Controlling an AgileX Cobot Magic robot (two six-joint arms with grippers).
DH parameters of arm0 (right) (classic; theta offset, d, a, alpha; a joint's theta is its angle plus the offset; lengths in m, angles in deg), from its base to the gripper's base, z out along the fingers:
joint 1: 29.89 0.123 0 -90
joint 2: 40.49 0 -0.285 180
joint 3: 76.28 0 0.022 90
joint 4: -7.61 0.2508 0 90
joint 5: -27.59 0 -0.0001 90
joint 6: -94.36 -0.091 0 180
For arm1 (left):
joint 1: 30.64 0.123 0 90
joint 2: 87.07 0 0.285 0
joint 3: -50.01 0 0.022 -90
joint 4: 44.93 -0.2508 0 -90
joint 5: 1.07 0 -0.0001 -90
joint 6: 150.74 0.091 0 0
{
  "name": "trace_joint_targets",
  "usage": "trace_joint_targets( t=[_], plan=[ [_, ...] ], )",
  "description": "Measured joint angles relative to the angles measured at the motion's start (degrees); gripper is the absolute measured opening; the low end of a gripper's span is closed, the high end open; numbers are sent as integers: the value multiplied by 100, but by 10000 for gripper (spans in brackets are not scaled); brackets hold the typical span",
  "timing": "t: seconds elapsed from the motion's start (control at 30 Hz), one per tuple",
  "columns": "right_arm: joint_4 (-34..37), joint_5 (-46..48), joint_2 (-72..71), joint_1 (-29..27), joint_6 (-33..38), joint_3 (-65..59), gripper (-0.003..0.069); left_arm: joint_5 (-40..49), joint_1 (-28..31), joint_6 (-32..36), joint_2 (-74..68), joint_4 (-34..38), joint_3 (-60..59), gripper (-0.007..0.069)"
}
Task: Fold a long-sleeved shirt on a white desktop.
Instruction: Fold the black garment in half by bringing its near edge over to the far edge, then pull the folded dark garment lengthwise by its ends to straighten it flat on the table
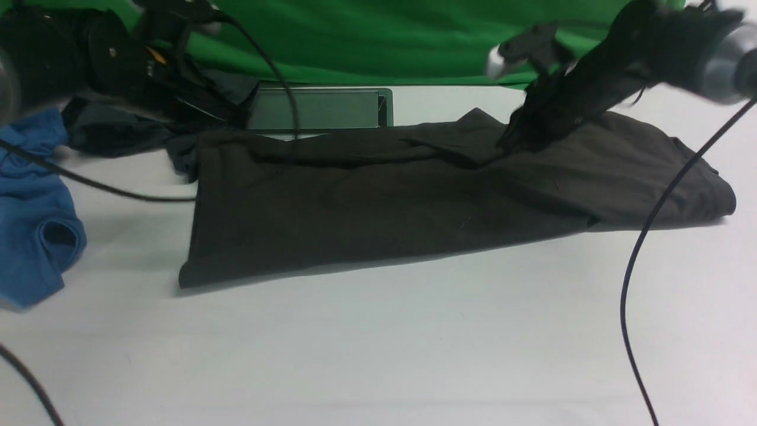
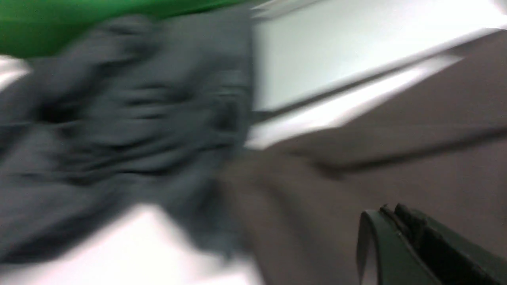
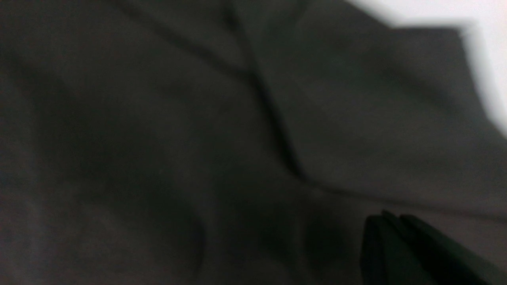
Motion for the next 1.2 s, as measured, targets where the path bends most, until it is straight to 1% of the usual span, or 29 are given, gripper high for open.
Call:
trace_joint_targets(
  t=[0.03, 0.17, 0.3, 0.37, 0.47, 0.6, 0.63, 0.67, 0.73, 0.8, 0.87, 0.97, 1.0, 1.03, 1.17, 1.2],
  plan=[
    [24, -12, 129, 0, 15, 0, 18, -25, -179, 212, 149, 337, -324, 17],
    [52, -173, 346, 8, 61, 0, 17, -245, -743, 716, 255, 971, -1188, 17],
    [196, -459, 543, 15, 68, 145, 17, -834, -1079, 869, 249, 1015, -1782, 17],
    [284, -651, 648, 15, 68, 255, 17, -905, -1100, 907, 223, 1069, -1859, 17],
    [358, -1350, 888, 22, 68, 476, 17, -855, -1102, 918, 181, 1114, -1899, 17],
    [358, -3239, 1353, 22, 68, 787, 17, -610, -1123, 918, 188, 1118, -1899, 17],
    [358, -3339, 1393, 22, 68, 814, 17, -596, -1123, 918, 193, 1118, -1899, 17],
    [358, -4049, 1489, 9, 68, 895, 19, -441, -1123, 929, 226, 1118, -1899, 17],
    [358, -4515, 1520, -55, 74, 1053, 27, -194, -1123, 929, 322, 1049, -1912, 17],
    [362, -4527, 1494, -94, 74, 1135, 34, -84, -1123, 929, 406, 959, -1912, 17],
    [369, -3986, 1236, -299, 74, 1355, 52, 6, -1123, 935, 615, 842, -1912, 17],
    [273, -2490, 740, -637, 47, 1477, 78, 25, -1123, 941, 906, 794, -1912, 17],
    [106, -1839, 518, -840, -137, 1492, 85, 25, -1123, 946, 1022, 789, -1912, 17],
    [-54, -1429, 375, -931, -288, 1498, 86, 27, -1123, 960, 1098, 789, -1912, 17],
    [-967, 237, -74, -1566, -1574, 1510, 93, 27, -1123, 1002, 1370, 802, -1912, 17],
    [-1143, 563, -141, -1738, -1764, 1522, 95, 32, -1123, 1032, 1431, 847, -1912, 17]
  ],
)
